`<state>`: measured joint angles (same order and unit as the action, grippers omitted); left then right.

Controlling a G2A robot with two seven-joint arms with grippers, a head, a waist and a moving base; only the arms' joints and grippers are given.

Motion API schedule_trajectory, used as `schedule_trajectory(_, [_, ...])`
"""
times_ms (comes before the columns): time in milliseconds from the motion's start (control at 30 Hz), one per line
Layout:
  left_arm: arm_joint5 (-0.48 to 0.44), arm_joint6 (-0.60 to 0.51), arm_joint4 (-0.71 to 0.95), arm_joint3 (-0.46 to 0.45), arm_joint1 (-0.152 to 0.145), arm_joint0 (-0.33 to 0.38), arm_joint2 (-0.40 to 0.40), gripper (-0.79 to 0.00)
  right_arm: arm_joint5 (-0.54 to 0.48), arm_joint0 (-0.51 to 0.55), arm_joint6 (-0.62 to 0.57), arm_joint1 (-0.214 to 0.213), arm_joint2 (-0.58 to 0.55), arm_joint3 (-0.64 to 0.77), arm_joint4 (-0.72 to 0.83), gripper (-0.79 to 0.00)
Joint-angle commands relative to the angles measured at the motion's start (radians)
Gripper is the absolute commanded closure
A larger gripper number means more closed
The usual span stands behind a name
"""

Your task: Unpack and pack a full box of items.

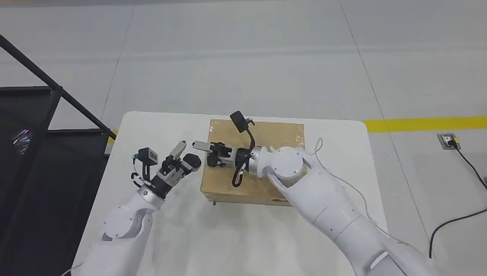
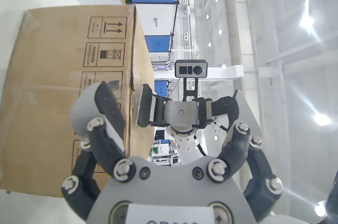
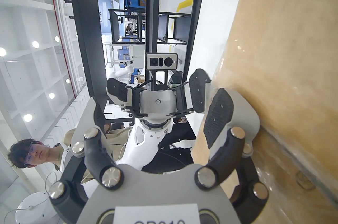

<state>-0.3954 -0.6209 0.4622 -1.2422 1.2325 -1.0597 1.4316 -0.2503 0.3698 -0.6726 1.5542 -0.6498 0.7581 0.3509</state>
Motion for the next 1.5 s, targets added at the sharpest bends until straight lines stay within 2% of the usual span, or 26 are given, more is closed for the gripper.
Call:
schedule_trajectory(0, [-0.017, 0.022, 0.039, 0.000, -0.002, -0.019, 0.031, -0.785, -0.004, -0.007, 0.012, 0.011, 0.005, -0.013, -0.006, -0.785])
schedule_trajectory(167, [-0.032, 0.011, 0.107, -0.001, -0.009, -0.058, 0.085, -0.785, -0.014, -0.021, 0.051, 0.038, 0.016, -0.042, -0.019, -0.785])
schedule_trajectory(433, [-0.044, 0.005, 0.127, -0.007, -0.011, -0.074, 0.100, -0.785, 0.037, -0.061, 0.017, 0.087, 0.046, -0.112, -0.034, -0.785])
schedule_trajectory(767, [-0.038, -0.005, 0.137, 0.003, -0.010, -0.060, 0.096, -0.785, -0.048, -0.075, -0.009, 0.111, 0.020, -0.162, -0.033, -0.785])
schedule_trajectory(1033, [-0.031, -0.009, 0.135, 0.005, -0.010, -0.048, 0.093, -0.785, -0.101, -0.079, -0.029, 0.081, -0.058, -0.166, -0.045, -0.785])
schedule_trajectory(1200, [-0.024, -0.009, 0.133, 0.005, -0.011, -0.038, 0.093, -0.785, -0.041, -0.077, -0.134, 0.047, -0.104, -0.160, -0.069, -0.785])
schedule_trajectory(1467, [-0.005, -0.005, 0.114, 0.007, -0.009, -0.011, 0.078, -0.785, 0.009, -0.028, -0.183, -0.008, -0.180, -0.093, -0.124, -0.785])
